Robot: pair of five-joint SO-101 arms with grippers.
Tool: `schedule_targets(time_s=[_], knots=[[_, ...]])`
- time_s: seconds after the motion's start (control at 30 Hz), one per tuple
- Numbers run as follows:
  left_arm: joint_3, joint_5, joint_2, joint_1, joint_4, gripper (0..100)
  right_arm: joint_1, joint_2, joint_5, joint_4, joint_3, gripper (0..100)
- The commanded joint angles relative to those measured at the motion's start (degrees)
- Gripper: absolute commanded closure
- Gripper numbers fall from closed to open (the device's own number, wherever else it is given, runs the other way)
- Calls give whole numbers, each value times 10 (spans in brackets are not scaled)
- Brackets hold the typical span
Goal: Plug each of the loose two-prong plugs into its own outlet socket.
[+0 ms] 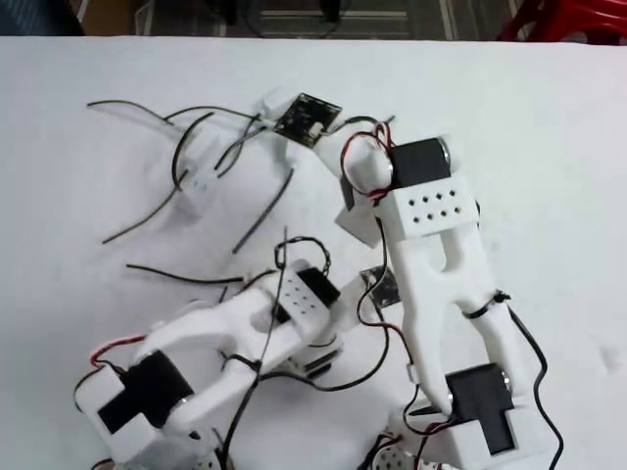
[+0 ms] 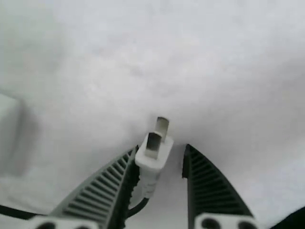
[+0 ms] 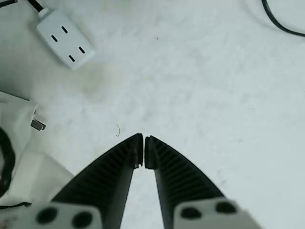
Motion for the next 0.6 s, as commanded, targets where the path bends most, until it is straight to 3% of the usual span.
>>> schedule_targets(time_s=[0.0,0.33,0.43,0.57], knots=[[-1,-2,0,6,11,842,-1,-3,2,-7,-3,978],[1,8,2,8,4,844,-1,-3,2,-7,-3,978],[3,47,11,23,-8,883,-1,-3,2,-7,-3,978],[-25,40,51,29,8,910,-1,-3,2,-7,-3,978]])
